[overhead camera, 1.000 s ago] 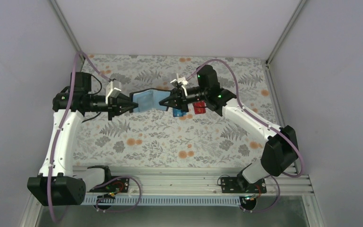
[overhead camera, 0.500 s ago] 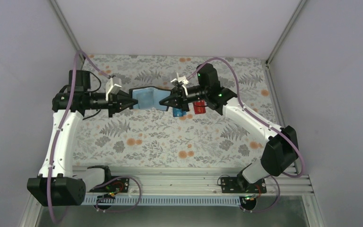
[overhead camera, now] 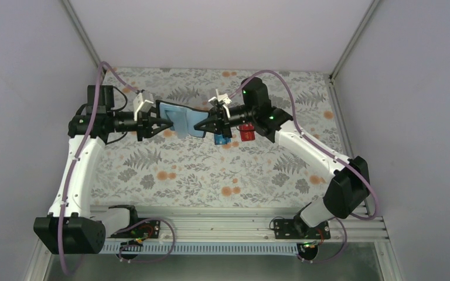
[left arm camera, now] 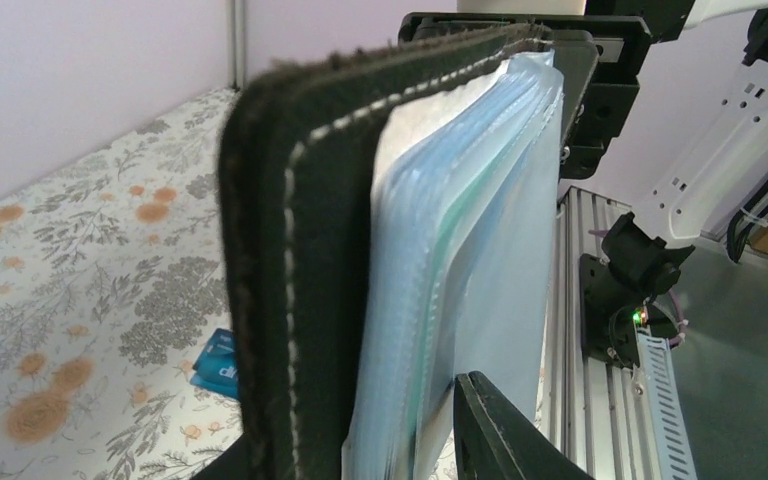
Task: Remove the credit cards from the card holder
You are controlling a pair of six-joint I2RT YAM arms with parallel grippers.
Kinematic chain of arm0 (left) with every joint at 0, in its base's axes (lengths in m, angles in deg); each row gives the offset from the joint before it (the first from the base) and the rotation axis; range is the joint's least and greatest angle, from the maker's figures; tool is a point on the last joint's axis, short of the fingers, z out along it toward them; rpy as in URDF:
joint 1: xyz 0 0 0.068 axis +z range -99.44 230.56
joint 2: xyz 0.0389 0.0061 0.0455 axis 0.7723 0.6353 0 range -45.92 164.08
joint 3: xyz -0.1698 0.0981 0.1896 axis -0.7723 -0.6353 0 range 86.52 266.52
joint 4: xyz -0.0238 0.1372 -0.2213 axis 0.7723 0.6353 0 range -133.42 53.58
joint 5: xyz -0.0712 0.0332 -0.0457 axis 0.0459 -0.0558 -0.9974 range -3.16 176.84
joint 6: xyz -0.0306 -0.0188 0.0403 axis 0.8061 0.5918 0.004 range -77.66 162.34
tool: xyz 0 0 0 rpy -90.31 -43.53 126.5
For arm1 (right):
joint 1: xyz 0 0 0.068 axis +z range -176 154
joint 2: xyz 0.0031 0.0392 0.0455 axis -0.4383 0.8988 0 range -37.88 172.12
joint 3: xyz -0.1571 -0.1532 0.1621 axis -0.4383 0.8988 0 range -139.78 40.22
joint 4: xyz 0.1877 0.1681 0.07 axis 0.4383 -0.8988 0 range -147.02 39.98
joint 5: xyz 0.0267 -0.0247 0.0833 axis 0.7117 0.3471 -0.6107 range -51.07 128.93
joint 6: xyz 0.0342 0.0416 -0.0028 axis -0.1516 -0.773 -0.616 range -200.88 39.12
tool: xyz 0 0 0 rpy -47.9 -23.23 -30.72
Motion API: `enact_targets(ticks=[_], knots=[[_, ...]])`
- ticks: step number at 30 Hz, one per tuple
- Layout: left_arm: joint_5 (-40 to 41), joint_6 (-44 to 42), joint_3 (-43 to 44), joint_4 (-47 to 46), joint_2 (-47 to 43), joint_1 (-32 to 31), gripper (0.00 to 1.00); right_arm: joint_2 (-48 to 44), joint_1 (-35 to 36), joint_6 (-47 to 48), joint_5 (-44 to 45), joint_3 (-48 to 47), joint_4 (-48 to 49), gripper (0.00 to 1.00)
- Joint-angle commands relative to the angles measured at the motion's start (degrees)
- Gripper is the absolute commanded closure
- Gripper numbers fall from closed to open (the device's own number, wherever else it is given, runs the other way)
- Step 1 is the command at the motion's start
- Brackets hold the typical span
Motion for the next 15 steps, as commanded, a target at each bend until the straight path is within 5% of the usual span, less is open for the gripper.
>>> enact_targets(ticks=[1,11,15], knots=[[0.45,0.43,-0.76,-2.18,0.28,-0.44,0.69,-0.37,1.11,0.28,-1.26,-2.11,0.73,0.96],[-8.52,-7.84,-0.04,4.42,0.98,-1.19,0.65,2.01,1.64,-1.00,-0.79,-3.02,2.44,0.95],[-8.59,-8.96,-0.23,5.43,0.86,-1.28,0.88,3.99,1.65,-3.41,0.90,-4.47,3.26,0.92]])
